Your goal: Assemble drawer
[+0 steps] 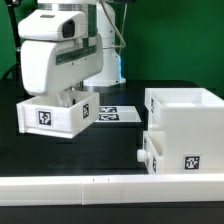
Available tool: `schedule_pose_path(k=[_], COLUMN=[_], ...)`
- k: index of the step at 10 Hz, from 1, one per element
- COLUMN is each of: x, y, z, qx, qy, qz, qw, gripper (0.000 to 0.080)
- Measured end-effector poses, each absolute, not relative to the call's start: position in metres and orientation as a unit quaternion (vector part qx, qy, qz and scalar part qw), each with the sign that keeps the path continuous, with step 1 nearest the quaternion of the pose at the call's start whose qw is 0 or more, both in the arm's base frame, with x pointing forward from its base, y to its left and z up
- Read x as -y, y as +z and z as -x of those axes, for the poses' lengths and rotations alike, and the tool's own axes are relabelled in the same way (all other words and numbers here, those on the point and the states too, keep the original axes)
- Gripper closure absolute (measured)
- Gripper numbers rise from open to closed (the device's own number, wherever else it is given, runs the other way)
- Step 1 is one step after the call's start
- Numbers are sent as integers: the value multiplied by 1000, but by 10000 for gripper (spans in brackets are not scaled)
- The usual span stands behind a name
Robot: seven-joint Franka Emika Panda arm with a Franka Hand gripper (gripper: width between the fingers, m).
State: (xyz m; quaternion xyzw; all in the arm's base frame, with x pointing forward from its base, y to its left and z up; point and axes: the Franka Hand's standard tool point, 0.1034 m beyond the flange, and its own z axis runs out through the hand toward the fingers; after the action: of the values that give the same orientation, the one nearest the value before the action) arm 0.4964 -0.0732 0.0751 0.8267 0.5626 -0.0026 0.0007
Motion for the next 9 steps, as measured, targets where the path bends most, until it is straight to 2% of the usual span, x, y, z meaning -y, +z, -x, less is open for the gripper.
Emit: schedule_pose_path(k=[5, 9], x=[67, 66], y=[77, 75], z=[-517, -515], qx=[-727, -720], qy=[-5, -5], qz=[-686, -694], qw=[21, 20], gripper=[757, 757])
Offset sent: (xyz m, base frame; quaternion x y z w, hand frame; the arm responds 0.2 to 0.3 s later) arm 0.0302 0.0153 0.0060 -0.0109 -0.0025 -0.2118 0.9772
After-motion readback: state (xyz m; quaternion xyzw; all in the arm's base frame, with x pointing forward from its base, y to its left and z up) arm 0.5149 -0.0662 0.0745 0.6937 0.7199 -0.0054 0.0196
